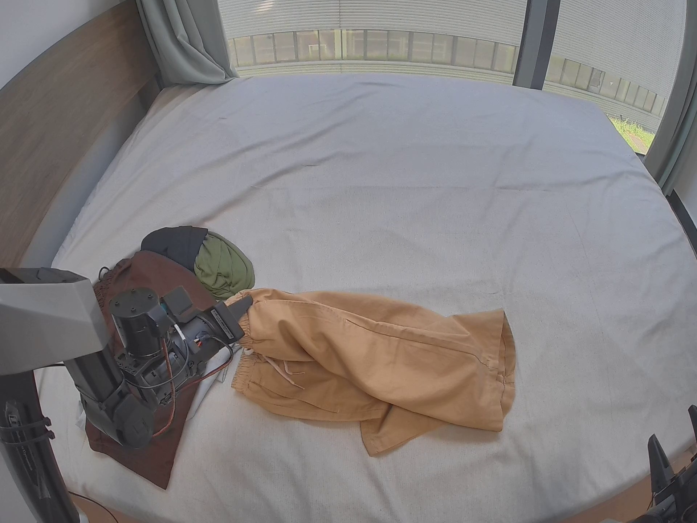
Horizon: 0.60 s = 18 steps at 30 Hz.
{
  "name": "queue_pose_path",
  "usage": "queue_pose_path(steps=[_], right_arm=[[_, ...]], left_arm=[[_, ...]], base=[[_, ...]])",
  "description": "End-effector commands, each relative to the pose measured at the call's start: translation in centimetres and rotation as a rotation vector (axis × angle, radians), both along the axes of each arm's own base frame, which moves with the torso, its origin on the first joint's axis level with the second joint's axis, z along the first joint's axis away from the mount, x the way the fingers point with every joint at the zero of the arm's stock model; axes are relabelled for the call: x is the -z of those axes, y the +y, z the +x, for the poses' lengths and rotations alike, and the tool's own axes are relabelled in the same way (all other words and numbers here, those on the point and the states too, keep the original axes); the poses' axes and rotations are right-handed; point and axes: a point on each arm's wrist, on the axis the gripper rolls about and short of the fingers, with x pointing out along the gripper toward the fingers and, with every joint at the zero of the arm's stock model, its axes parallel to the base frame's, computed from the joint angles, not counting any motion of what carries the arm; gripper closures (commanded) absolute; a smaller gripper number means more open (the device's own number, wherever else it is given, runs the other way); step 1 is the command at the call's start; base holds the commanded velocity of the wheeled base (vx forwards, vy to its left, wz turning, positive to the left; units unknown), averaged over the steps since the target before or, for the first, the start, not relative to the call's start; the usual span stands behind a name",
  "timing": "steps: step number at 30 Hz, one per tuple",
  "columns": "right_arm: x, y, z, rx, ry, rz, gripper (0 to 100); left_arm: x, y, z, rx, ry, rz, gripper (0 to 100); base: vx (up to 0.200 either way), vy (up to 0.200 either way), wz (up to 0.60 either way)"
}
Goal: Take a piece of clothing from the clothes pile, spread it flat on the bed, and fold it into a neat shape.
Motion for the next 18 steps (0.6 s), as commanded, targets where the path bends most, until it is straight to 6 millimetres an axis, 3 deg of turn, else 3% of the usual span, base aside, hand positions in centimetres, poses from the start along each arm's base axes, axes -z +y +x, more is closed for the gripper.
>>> queue_pose_path(steps=[1, 6, 8, 18], right_arm=[[0.5, 0.0, 0.0, -0.002, 0.001, -0.001, 0], [-0.6, 0.0, -0.1, -0.001, -0.088, -0.008, 0], [-3.0, 0.0, -0.6, 0.011, -0.187, -0.027, 0], [-6.4, 0.2, 1.5, -0.070, -0.059, -0.028, 0]], left_arm=[[-0.1, 0.0, 0.0, 0.001, -0.004, -0.002, 100], [-0.2, 0.0, 0.0, 0.001, -0.007, -0.003, 100], [-0.3, 0.0, 0.1, 0.000, -0.011, -0.004, 100], [-0.3, 0.0, 0.0, 0.001, -0.010, -0.002, 100]], base=[[0.000, 0.000, 0.00], [0.000, 0.000, 0.00], [0.000, 0.000, 0.00], [0.000, 0.000, 0.00]])
